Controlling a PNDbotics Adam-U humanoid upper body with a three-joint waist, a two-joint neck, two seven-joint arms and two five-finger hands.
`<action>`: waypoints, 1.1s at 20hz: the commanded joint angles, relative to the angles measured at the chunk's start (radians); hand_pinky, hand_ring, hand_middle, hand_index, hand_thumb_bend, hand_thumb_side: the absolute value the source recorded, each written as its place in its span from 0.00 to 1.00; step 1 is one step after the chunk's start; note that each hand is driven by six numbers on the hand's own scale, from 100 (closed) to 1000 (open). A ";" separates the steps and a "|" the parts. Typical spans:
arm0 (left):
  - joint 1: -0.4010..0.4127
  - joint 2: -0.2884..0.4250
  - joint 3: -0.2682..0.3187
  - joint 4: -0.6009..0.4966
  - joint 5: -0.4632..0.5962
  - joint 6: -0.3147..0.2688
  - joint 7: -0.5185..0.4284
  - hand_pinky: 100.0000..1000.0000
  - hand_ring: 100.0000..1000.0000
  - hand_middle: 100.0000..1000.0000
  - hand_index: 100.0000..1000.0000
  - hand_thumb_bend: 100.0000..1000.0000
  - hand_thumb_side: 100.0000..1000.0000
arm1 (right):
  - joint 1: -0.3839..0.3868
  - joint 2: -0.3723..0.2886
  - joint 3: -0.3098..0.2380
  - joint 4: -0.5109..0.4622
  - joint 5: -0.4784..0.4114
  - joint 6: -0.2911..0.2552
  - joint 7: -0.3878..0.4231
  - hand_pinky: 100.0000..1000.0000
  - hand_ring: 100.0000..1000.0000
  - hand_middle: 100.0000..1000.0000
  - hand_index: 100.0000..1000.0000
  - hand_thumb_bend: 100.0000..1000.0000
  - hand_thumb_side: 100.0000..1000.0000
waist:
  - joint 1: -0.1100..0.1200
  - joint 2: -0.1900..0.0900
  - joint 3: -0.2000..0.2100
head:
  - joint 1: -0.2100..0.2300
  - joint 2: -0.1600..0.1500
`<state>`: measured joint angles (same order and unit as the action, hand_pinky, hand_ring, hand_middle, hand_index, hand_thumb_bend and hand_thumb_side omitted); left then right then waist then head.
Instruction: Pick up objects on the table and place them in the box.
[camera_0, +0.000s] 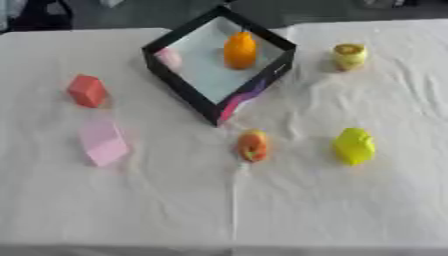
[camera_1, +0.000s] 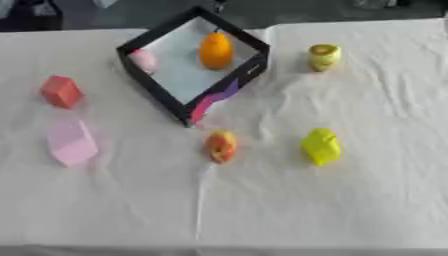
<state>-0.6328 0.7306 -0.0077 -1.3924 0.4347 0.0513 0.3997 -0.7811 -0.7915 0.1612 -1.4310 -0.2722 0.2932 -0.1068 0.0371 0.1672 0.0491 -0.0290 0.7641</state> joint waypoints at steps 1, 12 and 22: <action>-0.007 0.019 0.018 -0.021 -0.002 -0.004 0.010 0.75 0.82 0.82 0.86 0.30 0.62 | -0.011 -0.045 -0.004 -0.021 0.036 0.004 0.025 0.82 0.79 0.78 0.85 0.43 0.23 | 0.007 0.002 0.002 | -0.009 0.006; -0.008 0.009 0.005 -0.034 -0.028 0.010 0.014 0.75 0.83 0.80 0.88 0.30 0.63 | -0.181 -0.055 0.110 0.066 0.719 -0.183 0.733 0.86 0.86 0.83 0.88 0.54 0.07 | 0.003 -0.001 0.004 | -0.043 0.006; -0.023 -0.004 -0.002 -0.034 -0.023 0.015 0.004 0.75 0.83 0.80 0.88 0.29 0.63 | -0.309 0.055 0.143 0.258 1.007 -0.388 0.979 0.87 0.86 0.83 0.87 0.50 0.00 | 0.001 0.012 0.021 | -0.030 -0.009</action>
<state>-0.6360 0.7047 -0.0162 -1.4104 0.4130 0.0665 0.4060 -1.0639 -0.7279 0.3077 -1.1819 0.7095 -0.0775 0.8608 0.0371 0.1791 0.0692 -0.0697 0.7622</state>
